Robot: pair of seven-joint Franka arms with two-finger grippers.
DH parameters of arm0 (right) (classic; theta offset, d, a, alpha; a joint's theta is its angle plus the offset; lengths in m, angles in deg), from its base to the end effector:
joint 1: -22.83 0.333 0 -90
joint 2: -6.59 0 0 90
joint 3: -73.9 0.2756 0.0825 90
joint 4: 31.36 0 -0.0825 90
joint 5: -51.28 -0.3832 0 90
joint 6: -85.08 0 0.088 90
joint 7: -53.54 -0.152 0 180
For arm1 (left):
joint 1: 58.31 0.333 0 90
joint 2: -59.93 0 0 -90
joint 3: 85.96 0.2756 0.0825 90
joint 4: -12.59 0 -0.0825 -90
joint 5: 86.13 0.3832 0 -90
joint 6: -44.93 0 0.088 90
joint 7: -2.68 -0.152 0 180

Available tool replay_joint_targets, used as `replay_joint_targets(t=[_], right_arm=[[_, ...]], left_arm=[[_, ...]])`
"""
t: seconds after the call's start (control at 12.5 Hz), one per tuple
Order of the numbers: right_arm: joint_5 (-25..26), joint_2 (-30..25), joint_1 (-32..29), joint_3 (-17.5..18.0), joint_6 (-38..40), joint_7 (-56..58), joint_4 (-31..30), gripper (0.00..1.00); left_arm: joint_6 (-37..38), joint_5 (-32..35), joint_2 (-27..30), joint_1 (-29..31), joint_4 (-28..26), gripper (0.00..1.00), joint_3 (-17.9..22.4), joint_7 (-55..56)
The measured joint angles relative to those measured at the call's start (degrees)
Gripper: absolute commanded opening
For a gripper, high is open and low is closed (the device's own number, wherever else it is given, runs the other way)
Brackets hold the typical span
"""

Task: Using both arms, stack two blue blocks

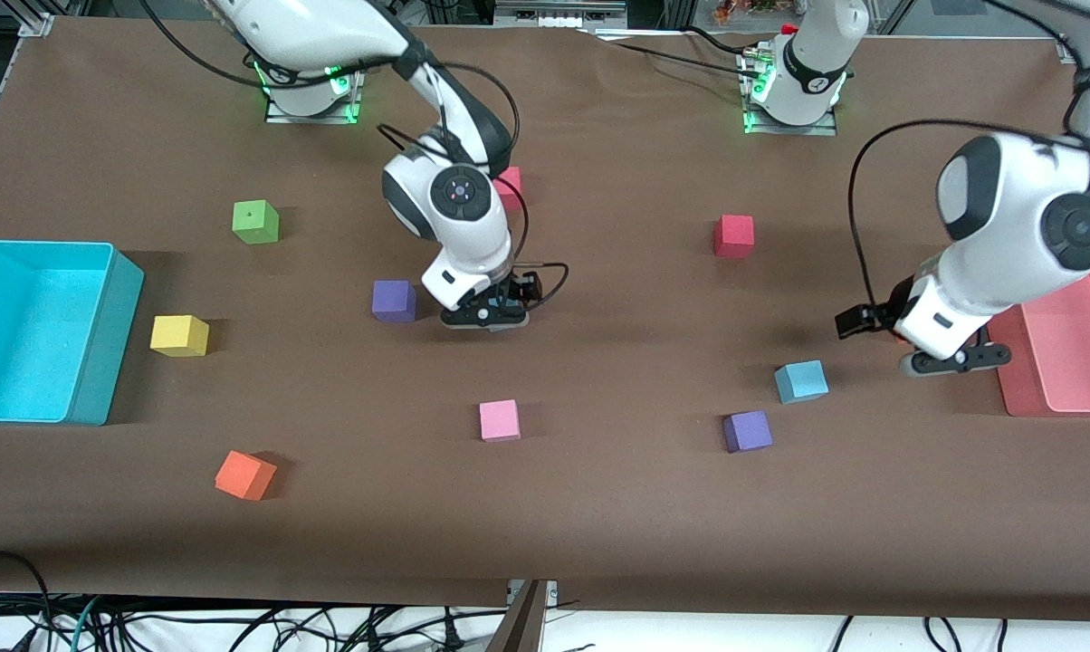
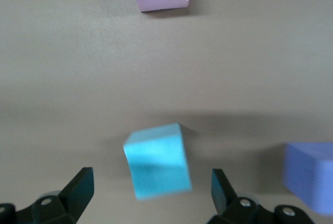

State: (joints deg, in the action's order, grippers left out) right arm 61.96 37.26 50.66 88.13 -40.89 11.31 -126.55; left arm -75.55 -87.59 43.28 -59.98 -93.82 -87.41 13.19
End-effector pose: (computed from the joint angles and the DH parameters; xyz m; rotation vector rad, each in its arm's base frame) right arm 0.5053 0.4260 0.2276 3.1342 0.1105 0.0531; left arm 0.6043 -0.0349 0.2778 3.1093 0.2232 -0.0750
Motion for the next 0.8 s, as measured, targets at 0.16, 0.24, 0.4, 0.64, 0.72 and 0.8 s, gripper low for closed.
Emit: replay_joint_targets(t=[0.16, 0.24, 0.4, 0.64, 0.72, 0.8], right_arm=[[-2.2, -5.9, -1.5, 0.0, 4.8, 9.7, -2.1, 1.0], [-6.5, -9.0, -3.2, 0.0, 5.3, 16.5, -4.8, 1.0], [-17.9, -14.3, -7.3, -0.1, 5.4, 31.8, -11.0, 1.0], [-29.2, -19.8, -12.3, -0.1, 1.3, 50.7, -20.5, 1.0], [-32.8, -20.8, -12.9, -0.1, -3.3, 56.5, -24.0, 1.0], [-37.2, -21.2, -13.0, -0.1, -8.8, 62.6, -27.4, 1.0]], left_arm=[[-5.5, 0.0, -4.7, -0.1, -0.1, 1.0, -0.1, 0.0], [-7.8, 0.0, -6.8, -0.2, -0.1, 1.0, -0.1, 0.0], [-11.5, 0.0, -10.0, -0.4, 0.0, 1.0, -0.2, 0.0], [-15.1, 0.0, -13.0, -1.2, 0.2, 1.0, -0.3, 0.0], [-15.8, 0.0, -13.7, -1.5, 0.2, 1.0, -0.3, 0.0], [-16.5, 0.0, -14.2, -1.9, 0.2, 1.0, -0.3, 0.0]])
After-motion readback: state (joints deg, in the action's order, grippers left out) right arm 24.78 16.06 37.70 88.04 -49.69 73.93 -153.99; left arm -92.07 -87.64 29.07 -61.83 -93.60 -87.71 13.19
